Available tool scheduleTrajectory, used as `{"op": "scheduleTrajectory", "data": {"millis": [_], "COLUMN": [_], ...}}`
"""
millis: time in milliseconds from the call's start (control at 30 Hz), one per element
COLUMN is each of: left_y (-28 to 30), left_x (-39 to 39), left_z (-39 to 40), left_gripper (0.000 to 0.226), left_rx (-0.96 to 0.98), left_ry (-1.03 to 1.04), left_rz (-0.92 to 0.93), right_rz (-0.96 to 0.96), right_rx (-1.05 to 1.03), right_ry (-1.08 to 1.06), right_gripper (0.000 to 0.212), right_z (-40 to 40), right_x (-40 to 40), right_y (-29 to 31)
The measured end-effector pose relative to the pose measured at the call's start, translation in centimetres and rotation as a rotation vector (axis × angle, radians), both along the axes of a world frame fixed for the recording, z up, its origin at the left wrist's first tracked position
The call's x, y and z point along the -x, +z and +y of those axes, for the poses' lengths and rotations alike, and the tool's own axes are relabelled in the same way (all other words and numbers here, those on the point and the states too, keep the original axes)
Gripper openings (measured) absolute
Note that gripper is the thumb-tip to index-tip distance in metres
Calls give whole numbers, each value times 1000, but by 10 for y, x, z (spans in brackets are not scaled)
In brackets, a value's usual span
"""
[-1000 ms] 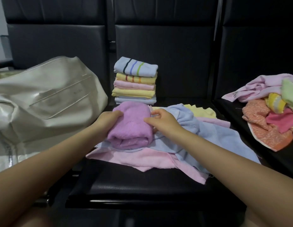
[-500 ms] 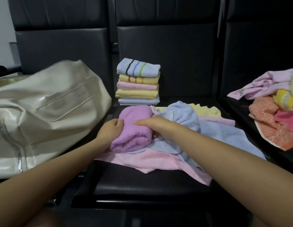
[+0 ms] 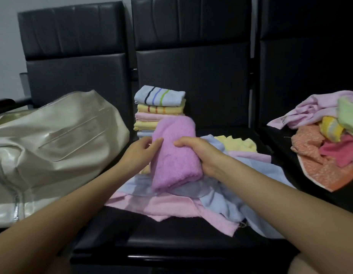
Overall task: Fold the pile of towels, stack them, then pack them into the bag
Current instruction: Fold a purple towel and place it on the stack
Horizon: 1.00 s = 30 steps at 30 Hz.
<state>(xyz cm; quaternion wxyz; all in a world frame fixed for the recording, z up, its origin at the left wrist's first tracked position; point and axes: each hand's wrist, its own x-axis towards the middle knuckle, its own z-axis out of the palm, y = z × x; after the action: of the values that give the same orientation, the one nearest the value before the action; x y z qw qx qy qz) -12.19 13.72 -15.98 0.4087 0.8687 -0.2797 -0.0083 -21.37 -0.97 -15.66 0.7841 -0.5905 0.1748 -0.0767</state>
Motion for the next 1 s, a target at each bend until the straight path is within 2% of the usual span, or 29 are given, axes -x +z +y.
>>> {"op": "scheduleTrajectory", "data": {"millis": [67,100,167,200,267,333,433,533,600,633,700,767,867,933,1000], "left_y": [6,8,11,13,19,26,38,47,51,50,46,41,27,16,7], "left_x": [11,17,23,24,24,29,41,47,46,45,40,30,22,22,20], "left_z": [-10,-15,-28,-32,-38,-42,-45,-46,-47,-49,-58,-68,-79,-83,-83], "left_gripper": [63,62,50,47,51,48,39,41,41,40,32,25,27,25,25], "left_rx": [-13,22,256,390,532,546,565,699,767,824,1008,1127,1094,1024,966], "left_ry": [28,29,-4,-22,-93,-190,-286,-383,-339,-299,-235,-152,-143,-172,-154], "left_rz": [148,283,570,655,715,736,792,967,1107,1148,1137,1013,908,898,879], "right_rz": [-51,-74,-99,-102,-98,-103,-114,-83,-60,-70,-102,-110,-55,-50,-42], "right_rx": [-23,-43,-72,-86,-104,-140,-170,-219,-274,-309,-379,-479,-547,-510,-422], "right_ry": [-6,-10,0,18,54,97,95,91,65,50,-46,-136,-142,-144,-114], "right_gripper": [66,71,67,58,30,19,24,34,46,43,25,34,52,45,26], "right_z": [-8,-11,-18,-21,-29,-37,-45,-46,-47,-46,-46,-45,-41,-36,-36], "right_x": [4,4,8,11,17,22,25,25,22,20,18,18,14,10,7], "right_y": [8,11,17,21,26,30,33,33,32,32,28,21,15,13,6]}}
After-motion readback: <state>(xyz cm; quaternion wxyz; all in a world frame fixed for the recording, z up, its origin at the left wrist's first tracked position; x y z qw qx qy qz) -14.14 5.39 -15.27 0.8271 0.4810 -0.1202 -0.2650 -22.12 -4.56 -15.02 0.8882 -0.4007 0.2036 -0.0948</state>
